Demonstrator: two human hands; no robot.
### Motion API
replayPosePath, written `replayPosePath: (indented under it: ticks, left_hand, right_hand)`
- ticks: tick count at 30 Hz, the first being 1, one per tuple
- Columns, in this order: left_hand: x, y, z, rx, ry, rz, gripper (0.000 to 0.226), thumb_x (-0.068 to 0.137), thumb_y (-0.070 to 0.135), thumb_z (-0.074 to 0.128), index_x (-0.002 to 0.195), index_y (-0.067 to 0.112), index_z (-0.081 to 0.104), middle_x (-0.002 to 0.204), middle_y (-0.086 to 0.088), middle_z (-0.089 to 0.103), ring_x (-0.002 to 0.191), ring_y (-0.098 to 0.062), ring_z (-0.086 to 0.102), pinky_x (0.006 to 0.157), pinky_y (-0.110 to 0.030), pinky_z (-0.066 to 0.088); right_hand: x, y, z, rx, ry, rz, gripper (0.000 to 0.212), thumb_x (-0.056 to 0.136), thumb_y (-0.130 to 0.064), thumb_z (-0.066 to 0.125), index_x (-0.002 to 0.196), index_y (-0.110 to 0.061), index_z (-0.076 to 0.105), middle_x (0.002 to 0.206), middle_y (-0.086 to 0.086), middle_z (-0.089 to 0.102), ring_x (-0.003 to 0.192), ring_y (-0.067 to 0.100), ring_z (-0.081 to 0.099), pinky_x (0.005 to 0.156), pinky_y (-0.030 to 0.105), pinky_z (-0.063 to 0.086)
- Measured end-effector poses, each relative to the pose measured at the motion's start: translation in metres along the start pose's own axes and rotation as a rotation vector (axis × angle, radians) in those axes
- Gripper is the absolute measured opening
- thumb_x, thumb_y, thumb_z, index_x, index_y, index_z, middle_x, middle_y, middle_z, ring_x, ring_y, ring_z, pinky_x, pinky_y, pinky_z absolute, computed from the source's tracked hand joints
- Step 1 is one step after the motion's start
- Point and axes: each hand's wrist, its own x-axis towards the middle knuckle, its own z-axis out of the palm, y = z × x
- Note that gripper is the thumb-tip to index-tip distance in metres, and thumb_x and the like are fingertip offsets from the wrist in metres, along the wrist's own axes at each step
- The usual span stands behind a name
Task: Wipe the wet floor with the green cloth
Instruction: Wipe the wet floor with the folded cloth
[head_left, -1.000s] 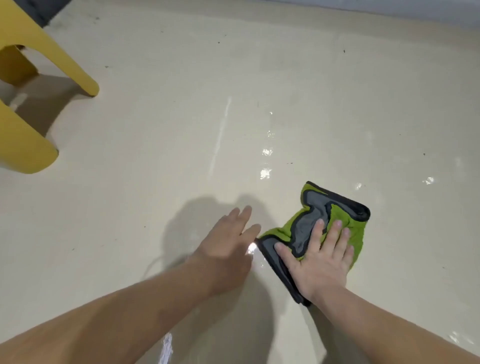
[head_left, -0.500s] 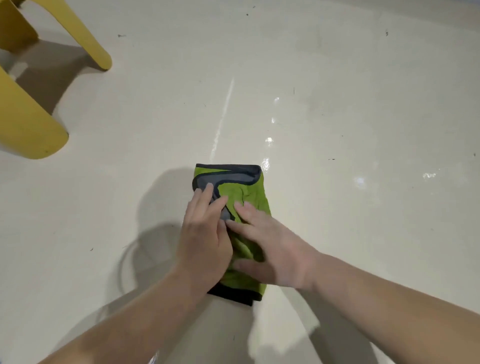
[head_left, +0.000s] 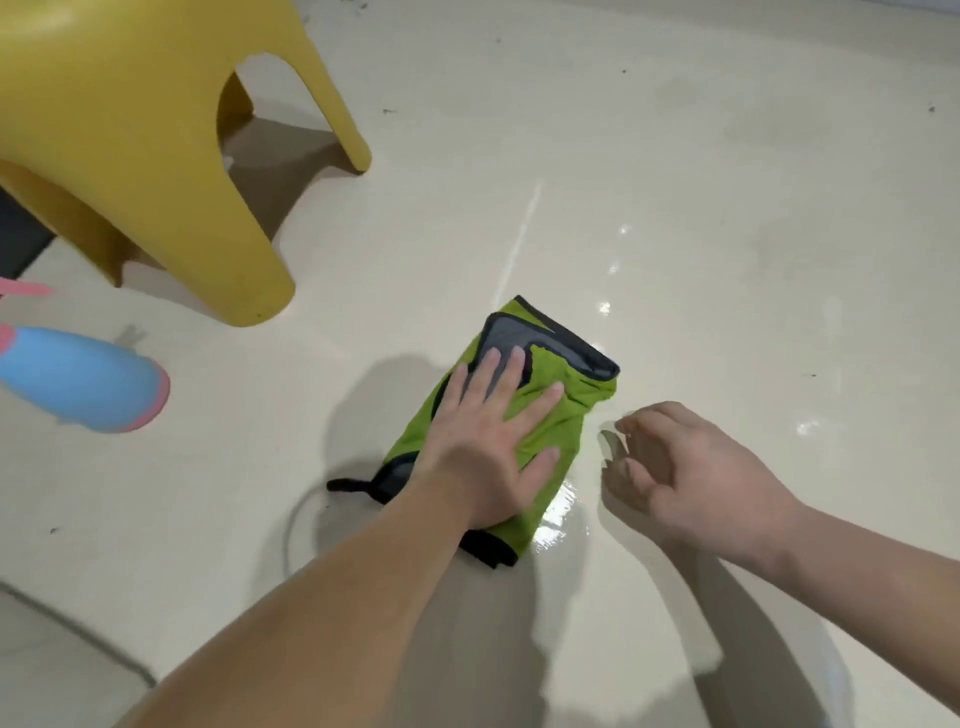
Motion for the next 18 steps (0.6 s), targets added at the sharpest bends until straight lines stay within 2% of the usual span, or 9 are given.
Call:
replayPosePath:
  ticks: [2,4,5,7,9,13,15,18]
  left_hand:
    - [-0.01,-0.04,-0.009,0.017,-0.049,-0.233,0.071,0.097,0.069,0.018,0.163,0.048,0.004,0.175,-0.007,-0.011,0.16,-0.028,-0.015,0.128,-0.054,-0.003]
    - [-0.031,-0.073,-0.014,-0.017,-0.048,-0.443,0.072,0.097,0.069,0.018,0.163,0.047,0.002,0.175,-0.006,-0.012,0.16,-0.029,-0.015,0.128,-0.054,-0.004]
    - [-0.046,-0.084,-0.013,-0.028,-0.035,-0.521,0.071,0.098,0.068,0.02,0.164,0.046,0.004,0.175,-0.007,-0.008,0.16,-0.031,-0.012,0.128,-0.055,-0.002]
    - [-0.079,-0.089,-0.011,-0.037,0.046,-0.609,0.069,0.099,0.065,0.028,0.164,0.041,0.02,0.174,-0.012,0.011,0.16,-0.038,0.005,0.127,-0.059,0.01]
    - [-0.112,-0.072,-0.005,-0.03,0.08,-0.623,0.068,0.101,0.06,0.03,0.163,0.034,0.029,0.172,-0.015,0.022,0.158,-0.043,0.014,0.124,-0.063,0.017]
    - [-0.174,-0.028,0.008,-0.057,0.046,-0.51,0.069,0.1,0.061,0.036,0.163,0.032,0.029,0.172,-0.013,0.021,0.158,-0.044,0.013,0.121,-0.068,0.021]
    - [-0.193,-0.042,0.011,-0.048,0.034,-0.39,0.068,0.099,0.063,0.04,0.162,0.037,0.03,0.173,-0.009,0.02,0.159,-0.041,0.012,0.12,-0.067,0.025]
    - [-0.198,-0.091,0.005,-0.025,0.014,-0.281,0.066,0.099,0.068,0.037,0.161,0.046,0.025,0.175,0.0,0.014,0.161,-0.032,0.002,0.126,-0.061,0.016]
  right_hand:
    - [0.014,-0.027,0.0,-0.007,-0.053,-0.039,0.035,0.095,-0.033,0.059,0.129,-0.029,0.059,0.124,-0.017,0.054,0.108,0.011,0.058,0.091,0.036,0.053]
    - [0.024,-0.056,0.004,0.002,-0.091,-0.063,0.034,0.094,-0.034,0.059,0.129,-0.029,0.059,0.119,-0.017,0.054,0.103,0.01,0.058,0.09,0.036,0.052]
    - [0.028,-0.071,0.009,0.003,-0.107,-0.076,0.035,0.095,-0.034,0.058,0.129,-0.03,0.058,0.12,-0.016,0.054,0.103,0.01,0.058,0.09,0.035,0.052]
    - [0.03,-0.095,0.023,-0.011,-0.135,-0.109,0.037,0.096,-0.035,0.057,0.133,-0.031,0.056,0.127,-0.015,0.053,0.111,0.011,0.056,0.093,0.036,0.052]
    - [0.027,-0.112,0.041,-0.039,-0.159,-0.139,0.039,0.097,-0.035,0.056,0.136,-0.03,0.055,0.133,-0.013,0.051,0.12,0.012,0.053,0.094,0.035,0.051]
    - [0.021,-0.138,0.067,-0.129,-0.177,-0.211,0.038,0.095,-0.036,0.057,0.133,-0.031,0.055,0.133,-0.012,0.05,0.128,0.012,0.047,0.089,0.034,0.053]
    - [0.025,-0.152,0.073,-0.18,-0.172,-0.26,0.037,0.094,-0.038,0.057,0.13,-0.03,0.056,0.129,-0.01,0.049,0.127,0.014,0.046,0.085,0.035,0.054]
    - [0.033,-0.165,0.075,-0.234,-0.175,-0.272,0.037,0.095,-0.042,0.055,0.13,-0.033,0.053,0.127,-0.01,0.047,0.126,0.015,0.043,0.084,0.035,0.054]
